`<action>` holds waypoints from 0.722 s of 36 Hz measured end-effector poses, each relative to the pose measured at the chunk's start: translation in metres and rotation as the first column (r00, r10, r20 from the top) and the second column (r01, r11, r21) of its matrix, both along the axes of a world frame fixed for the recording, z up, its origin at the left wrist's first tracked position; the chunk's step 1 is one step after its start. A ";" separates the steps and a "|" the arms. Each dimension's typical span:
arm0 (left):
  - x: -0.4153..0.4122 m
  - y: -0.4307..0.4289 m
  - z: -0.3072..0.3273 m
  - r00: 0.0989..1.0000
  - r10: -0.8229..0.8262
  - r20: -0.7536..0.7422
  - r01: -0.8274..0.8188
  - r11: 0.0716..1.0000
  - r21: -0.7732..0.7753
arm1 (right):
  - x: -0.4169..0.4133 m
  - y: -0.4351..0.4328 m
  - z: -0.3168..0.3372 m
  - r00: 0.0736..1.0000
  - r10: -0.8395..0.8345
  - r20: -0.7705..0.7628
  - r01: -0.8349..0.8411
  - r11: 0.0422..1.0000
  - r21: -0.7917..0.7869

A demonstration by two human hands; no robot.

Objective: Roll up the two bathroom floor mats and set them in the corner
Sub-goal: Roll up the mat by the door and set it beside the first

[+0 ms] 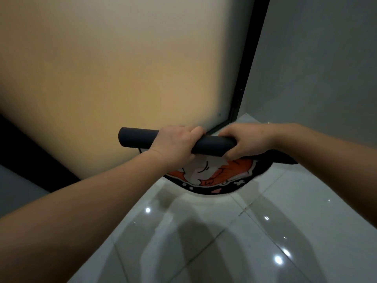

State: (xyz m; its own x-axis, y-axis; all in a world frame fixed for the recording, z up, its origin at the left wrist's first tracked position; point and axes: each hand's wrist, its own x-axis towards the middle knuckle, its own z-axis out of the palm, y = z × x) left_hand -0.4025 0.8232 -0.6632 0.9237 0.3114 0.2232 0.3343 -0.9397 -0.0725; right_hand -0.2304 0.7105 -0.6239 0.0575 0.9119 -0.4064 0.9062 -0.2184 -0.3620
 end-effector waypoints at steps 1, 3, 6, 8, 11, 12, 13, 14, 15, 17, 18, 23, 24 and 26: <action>0.001 0.002 0.000 1.000 0.014 -0.019 -0.014 1.000 -0.024 | -0.001 0.000 -0.002 0.999 0.028 0.045 -0.029 0.999 0.043; 0.002 0.005 0.002 0.993 0.045 -0.106 -0.060 0.989 -0.134 | -0.003 -0.002 -0.006 0.962 0.114 0.249 -0.152 0.978 0.140; 0.002 0.008 0.002 0.967 0.025 -0.254 -0.127 0.911 -0.391 | -0.007 -0.006 -0.008 0.800 0.213 0.560 -0.394 0.891 0.224; -0.001 0.009 0.001 0.967 -0.014 -0.254 -0.131 0.830 -0.543 | -0.009 -0.009 -0.008 0.743 0.240 0.625 -0.475 0.847 0.238; -0.002 0.011 0.001 0.971 0.002 -0.238 -0.162 0.737 -0.656 | -0.009 -0.011 -0.009 0.728 0.230 0.646 -0.501 0.822 0.272; -0.001 0.011 0.001 0.973 0.008 -0.231 -0.164 0.731 -0.663 | -0.009 -0.011 -0.010 0.731 0.219 0.647 -0.494 0.823 0.280; 0.000 0.011 0.001 0.974 0.013 -0.228 -0.162 0.739 -0.654 | -0.008 -0.011 -0.011 0.734 0.208 0.646 -0.484 0.828 0.283; 0.001 0.010 0.002 0.974 0.016 -0.227 -0.160 0.760 -0.630 | -0.007 -0.010 -0.012 0.742 0.199 0.641 -0.471 0.834 0.286; 0.001 0.009 0.002 0.974 0.021 -0.226 -0.154 0.791 -0.592 | -0.007 -0.009 -0.012 0.756 0.193 0.626 -0.448 0.849 0.279; 0.000 0.004 0.002 0.978 0.035 -0.204 -0.128 0.878 -0.461 | -0.006 -0.005 -0.010 0.822 0.181 0.540 -0.353 0.906 0.234; -0.001 0.002 0.001 0.982 0.042 -0.182 -0.106 0.928 -0.358 | -0.005 -0.003 -0.008 0.871 0.159 0.465 -0.278 0.940 0.199; -0.004 -0.004 -0.005 1.000 0.005 -0.018 -0.005 1.000 -0.023 | -0.001 0.001 -0.002 0.994 0.039 0.102 -0.043 0.999 0.028; -0.004 -0.005 -0.005 1.000 0.003 -0.002 -0.003 1.000 -0.018 | 0.000 0.001 -0.003 0.998 0.039 0.041 -0.039 0.999 0.014; -0.004 -0.005 -0.007 1.000 0.006 -0.001 -0.006 0.999 -0.033 | 0.002 0.002 -0.007 0.999 0.021 -0.037 -0.021 1.000 -0.010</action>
